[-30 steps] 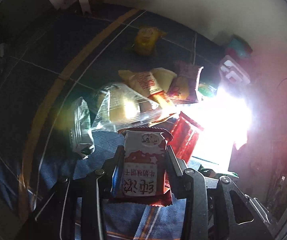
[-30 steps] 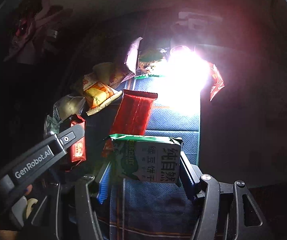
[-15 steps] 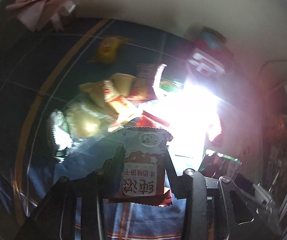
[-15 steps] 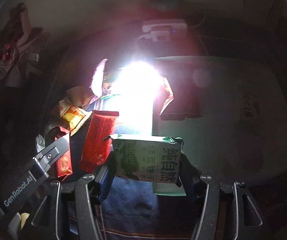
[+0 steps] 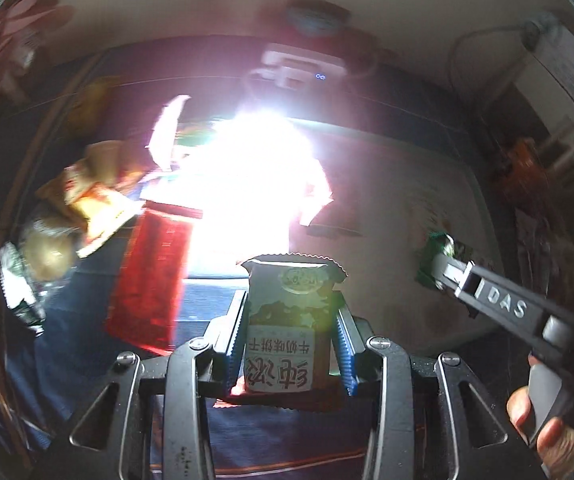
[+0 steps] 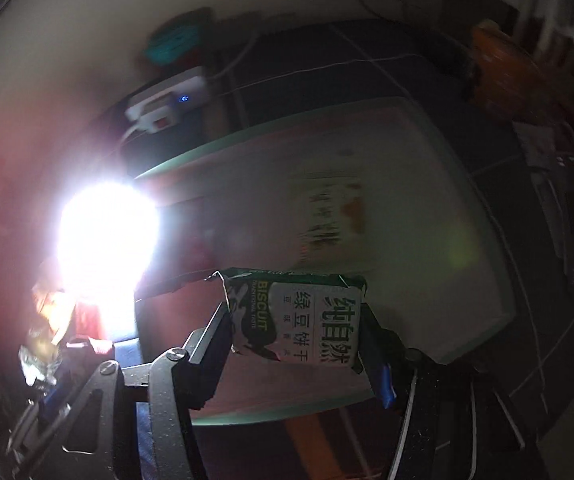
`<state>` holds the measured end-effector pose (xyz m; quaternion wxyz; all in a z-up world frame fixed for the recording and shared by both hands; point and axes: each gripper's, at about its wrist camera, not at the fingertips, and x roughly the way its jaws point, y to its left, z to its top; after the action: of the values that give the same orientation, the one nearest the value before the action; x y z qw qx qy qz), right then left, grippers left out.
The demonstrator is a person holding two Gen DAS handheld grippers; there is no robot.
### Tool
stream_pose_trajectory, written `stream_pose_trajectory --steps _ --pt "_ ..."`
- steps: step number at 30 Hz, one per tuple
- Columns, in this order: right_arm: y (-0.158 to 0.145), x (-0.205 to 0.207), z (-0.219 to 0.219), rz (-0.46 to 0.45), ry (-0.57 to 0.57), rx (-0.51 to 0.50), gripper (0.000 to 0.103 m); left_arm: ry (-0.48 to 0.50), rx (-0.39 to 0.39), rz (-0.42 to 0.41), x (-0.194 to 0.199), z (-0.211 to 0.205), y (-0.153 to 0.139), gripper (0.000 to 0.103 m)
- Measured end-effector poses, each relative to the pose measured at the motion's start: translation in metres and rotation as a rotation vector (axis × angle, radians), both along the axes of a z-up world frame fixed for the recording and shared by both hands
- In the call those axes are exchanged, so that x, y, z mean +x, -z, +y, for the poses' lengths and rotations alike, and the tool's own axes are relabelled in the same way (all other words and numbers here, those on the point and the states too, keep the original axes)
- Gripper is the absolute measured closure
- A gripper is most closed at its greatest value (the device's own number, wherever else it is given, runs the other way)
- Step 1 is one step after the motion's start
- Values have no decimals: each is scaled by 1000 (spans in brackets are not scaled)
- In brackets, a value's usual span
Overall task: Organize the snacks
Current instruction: 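Carry both packets to the tray and release the biscuit packet from the right tool, then lower the red-white milk packet into the tray and open the left tool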
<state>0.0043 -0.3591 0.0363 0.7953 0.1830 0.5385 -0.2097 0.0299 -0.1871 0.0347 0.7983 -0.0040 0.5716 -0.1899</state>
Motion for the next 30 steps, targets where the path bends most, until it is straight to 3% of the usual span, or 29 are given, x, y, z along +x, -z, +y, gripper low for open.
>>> stream_pose_trajectory --steps 14,16,24,25,27,30 --pt "12 2 -10 18 35 11 39 98 -22 -9 1 -35 13 59" --pt "13 2 -10 22 36 12 39 93 -22 -11 1 -35 12 54" --pt "16 4 -11 32 40 18 37 40 2 -12 4 -20 8 52" --pt "16 4 -11 30 38 18 36 33 6 -12 5 -18 8 48" --pt "15 3 -10 28 35 21 28 13 21 -11 7 -12 7 38" --pt "15 2 -9 29 27 19 24 -18 41 -14 9 -5 7 36"
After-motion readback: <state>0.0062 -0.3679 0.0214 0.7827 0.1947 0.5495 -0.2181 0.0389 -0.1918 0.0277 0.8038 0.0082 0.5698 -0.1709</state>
